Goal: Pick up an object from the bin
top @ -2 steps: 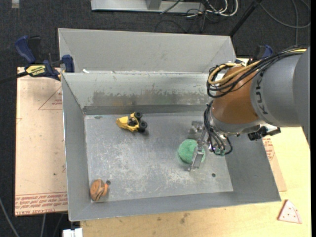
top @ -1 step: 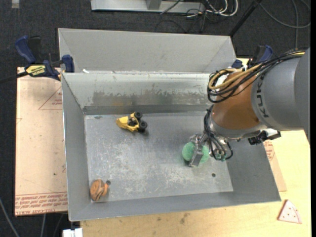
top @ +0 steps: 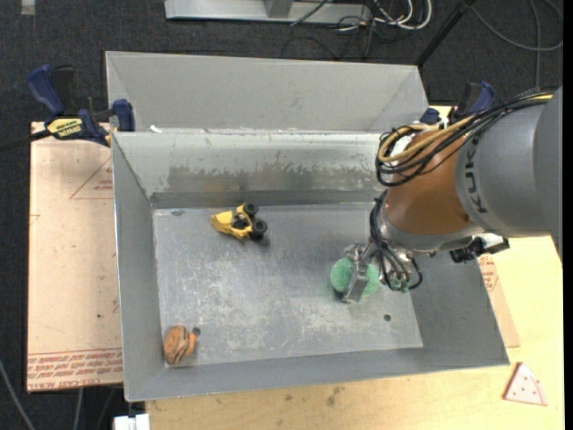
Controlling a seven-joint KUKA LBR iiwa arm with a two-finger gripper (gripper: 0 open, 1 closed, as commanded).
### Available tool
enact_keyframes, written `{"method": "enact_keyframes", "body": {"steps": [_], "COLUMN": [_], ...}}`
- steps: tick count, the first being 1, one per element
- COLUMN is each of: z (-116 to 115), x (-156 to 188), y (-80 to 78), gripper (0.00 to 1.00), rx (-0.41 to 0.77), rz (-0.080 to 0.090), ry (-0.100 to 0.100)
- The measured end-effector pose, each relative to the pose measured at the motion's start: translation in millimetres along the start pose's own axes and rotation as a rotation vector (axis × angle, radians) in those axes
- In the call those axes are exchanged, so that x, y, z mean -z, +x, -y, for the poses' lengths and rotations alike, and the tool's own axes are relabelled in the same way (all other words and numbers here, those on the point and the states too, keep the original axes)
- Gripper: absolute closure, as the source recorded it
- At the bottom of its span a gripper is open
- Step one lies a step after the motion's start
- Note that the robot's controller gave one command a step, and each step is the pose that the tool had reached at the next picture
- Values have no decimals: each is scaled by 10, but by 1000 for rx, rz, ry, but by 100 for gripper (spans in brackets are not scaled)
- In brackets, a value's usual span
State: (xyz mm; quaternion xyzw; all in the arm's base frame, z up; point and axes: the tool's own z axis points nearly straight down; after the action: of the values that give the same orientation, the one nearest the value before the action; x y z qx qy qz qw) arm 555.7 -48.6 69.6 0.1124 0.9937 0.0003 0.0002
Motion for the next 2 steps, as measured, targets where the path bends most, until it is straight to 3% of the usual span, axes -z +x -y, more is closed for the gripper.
{"method": "enact_keyframes", "body": {"steps": [2], "z": [-2], "x": [91], "y": [3], "gripper": [100], "rx": [0], "rz": [0], "ry": [0]}}
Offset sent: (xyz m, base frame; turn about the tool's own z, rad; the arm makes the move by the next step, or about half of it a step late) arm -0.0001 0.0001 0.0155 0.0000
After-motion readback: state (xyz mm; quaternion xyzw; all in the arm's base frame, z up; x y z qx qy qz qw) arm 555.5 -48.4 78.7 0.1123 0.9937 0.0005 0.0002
